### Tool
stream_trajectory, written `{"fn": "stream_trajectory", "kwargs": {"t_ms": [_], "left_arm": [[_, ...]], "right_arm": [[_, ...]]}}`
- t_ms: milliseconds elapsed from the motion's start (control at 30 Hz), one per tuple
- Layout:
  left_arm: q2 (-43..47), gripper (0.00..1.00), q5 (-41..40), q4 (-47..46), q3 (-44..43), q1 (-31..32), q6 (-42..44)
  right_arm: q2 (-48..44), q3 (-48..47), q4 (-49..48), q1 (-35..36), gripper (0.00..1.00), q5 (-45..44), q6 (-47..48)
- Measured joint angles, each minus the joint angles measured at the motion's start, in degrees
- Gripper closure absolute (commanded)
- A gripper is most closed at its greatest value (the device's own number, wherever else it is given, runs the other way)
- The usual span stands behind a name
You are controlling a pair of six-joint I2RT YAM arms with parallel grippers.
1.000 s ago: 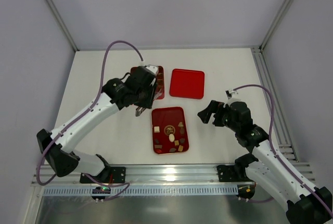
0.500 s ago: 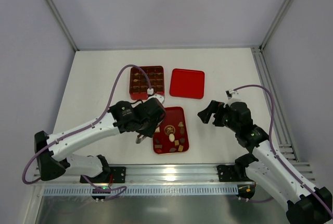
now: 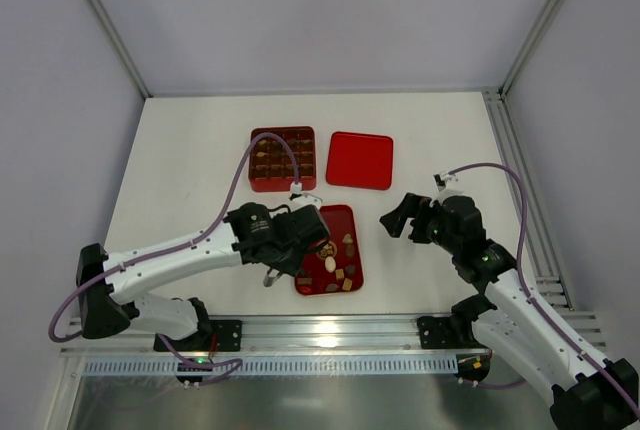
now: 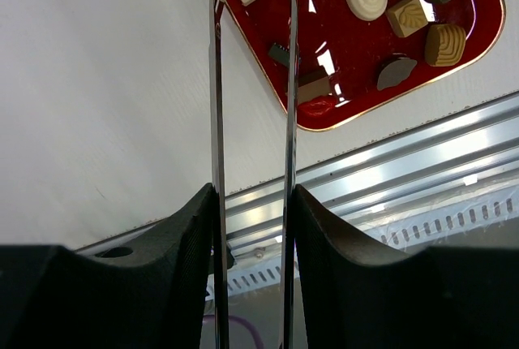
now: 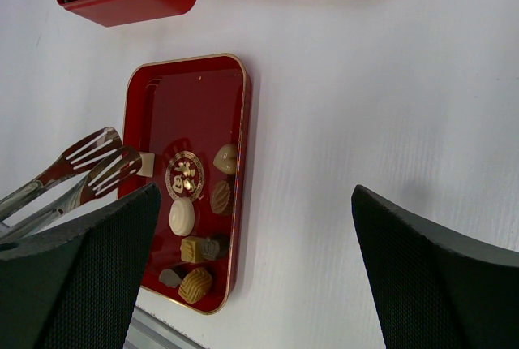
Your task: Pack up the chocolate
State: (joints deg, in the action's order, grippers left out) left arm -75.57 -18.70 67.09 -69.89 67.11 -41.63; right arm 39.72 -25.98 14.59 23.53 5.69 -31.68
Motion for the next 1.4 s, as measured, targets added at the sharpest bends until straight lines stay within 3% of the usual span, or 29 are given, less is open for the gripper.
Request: {"fn": "stream_trajectory", "kwargs": {"t_ms": [1400], "left_arm": [[-4.3, 0.58, 3.5, -3.6, 2.1, 0.1, 0.3]], "right_arm": [[-1.6, 0.7, -0.4, 0.0, 0.00, 0.0, -0.2]]}}
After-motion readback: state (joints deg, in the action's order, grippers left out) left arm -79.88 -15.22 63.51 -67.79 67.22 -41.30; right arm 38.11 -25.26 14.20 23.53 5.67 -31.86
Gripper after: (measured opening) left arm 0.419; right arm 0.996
